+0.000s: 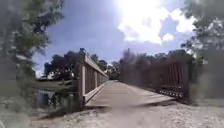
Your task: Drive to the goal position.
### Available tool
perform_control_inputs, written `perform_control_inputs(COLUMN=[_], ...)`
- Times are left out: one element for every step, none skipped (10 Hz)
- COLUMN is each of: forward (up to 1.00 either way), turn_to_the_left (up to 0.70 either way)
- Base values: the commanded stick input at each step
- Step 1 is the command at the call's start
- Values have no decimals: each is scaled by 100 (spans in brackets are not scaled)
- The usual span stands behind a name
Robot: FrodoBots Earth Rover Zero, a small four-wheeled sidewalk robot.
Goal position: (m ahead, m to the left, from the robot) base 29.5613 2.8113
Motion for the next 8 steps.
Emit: perform_control_inputs(forward=[70, 70, 70, 70, 70, 70, 70, 70], turn_to_the_left=[0, 0, 21, 35, 35, 25, 0, 0])
